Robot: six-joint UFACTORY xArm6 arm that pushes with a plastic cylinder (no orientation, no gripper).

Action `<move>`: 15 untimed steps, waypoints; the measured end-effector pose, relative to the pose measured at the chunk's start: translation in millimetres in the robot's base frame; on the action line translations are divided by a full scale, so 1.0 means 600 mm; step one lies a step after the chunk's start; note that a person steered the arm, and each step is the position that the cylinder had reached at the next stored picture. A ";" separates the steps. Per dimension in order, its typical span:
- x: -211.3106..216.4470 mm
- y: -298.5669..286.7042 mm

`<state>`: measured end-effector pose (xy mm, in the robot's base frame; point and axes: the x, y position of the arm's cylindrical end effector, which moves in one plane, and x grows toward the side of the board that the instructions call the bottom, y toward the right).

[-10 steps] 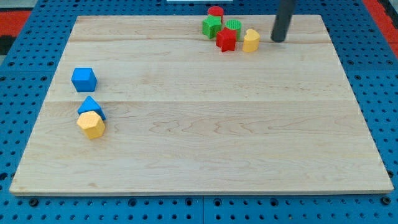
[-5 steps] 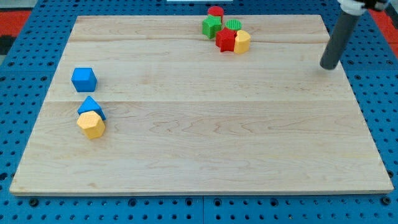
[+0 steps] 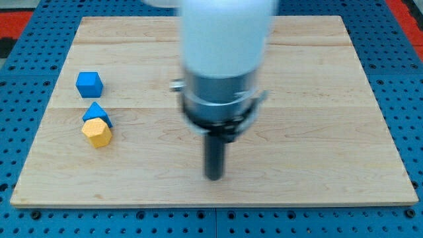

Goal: Push yellow hexagon to the group of blocks

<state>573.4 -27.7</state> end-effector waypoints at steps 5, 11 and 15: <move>-0.126 -0.318; -0.281 -0.303; -0.286 -0.168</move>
<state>401.8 -128.7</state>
